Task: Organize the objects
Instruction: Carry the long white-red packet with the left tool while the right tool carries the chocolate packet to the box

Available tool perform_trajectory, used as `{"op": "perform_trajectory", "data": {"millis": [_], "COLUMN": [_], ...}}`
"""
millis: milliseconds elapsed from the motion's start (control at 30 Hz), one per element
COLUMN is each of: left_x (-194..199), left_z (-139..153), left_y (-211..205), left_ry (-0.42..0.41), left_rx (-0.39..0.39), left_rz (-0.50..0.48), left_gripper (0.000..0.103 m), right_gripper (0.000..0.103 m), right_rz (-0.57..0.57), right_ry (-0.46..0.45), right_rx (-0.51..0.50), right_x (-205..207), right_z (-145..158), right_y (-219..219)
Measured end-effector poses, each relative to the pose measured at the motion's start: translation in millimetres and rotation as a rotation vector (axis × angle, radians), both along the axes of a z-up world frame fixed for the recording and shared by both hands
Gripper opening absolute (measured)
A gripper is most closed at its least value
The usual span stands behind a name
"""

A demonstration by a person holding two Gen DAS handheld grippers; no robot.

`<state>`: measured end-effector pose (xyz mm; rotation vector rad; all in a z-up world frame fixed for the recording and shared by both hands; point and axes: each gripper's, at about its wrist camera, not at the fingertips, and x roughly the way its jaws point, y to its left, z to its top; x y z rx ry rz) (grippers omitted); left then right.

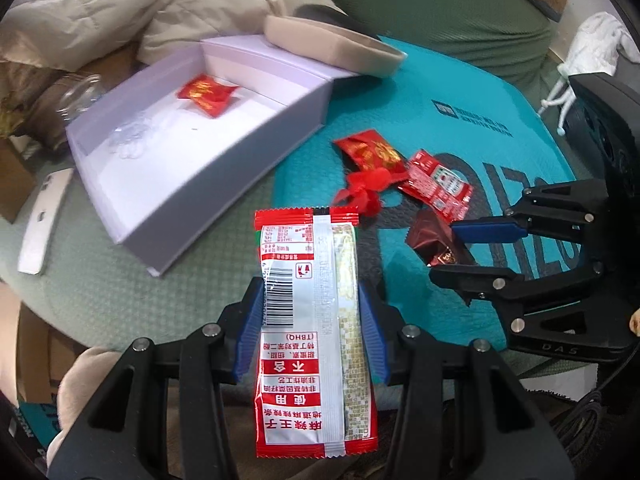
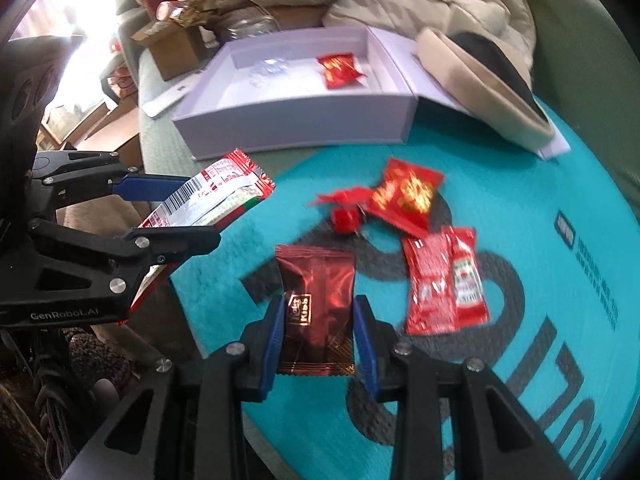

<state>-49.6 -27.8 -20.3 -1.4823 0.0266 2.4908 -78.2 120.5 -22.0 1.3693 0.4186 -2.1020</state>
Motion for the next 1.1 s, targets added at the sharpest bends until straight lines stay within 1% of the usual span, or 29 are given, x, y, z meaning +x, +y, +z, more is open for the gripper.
{"op": "perform_trajectory", "data": {"millis": [233,400,533,667,900,1100], "left_x": [16,31,46,59,80,83], "left_z": [23,33,41,42,41,39], "left_y": [-26,-47,-63,-77,-98,-114], "left_ry": [0.050,0.067,0.085,0.088,0.081,0.072], "left_rx": [-0.005,-0.009,-0.016,-0.021,-0.015,-0.002], "left_rz": [0.066,0.143,0.201,0.257,0.337,0.380], "left_gripper": [0.044,0.044,0.044,0.044,0.044,0.044], "right_gripper": [0.034,0.034,0.034,0.034,0.034,0.034], "right_rz": [0.086,0.163,0.218,0.266,0.316,0.347], "right_ry": [0.057,0.095,0.107,0.111,0.103,0.108], "right_rx": [-0.035,-0.053,-0.069,-0.084,-0.103,-0.109], "right_x": [4,11,21,32,42,44], "right_z": [23,37,43,47,46,49], "right_y": [-26,-51,-67,-82,-101,-114]}}
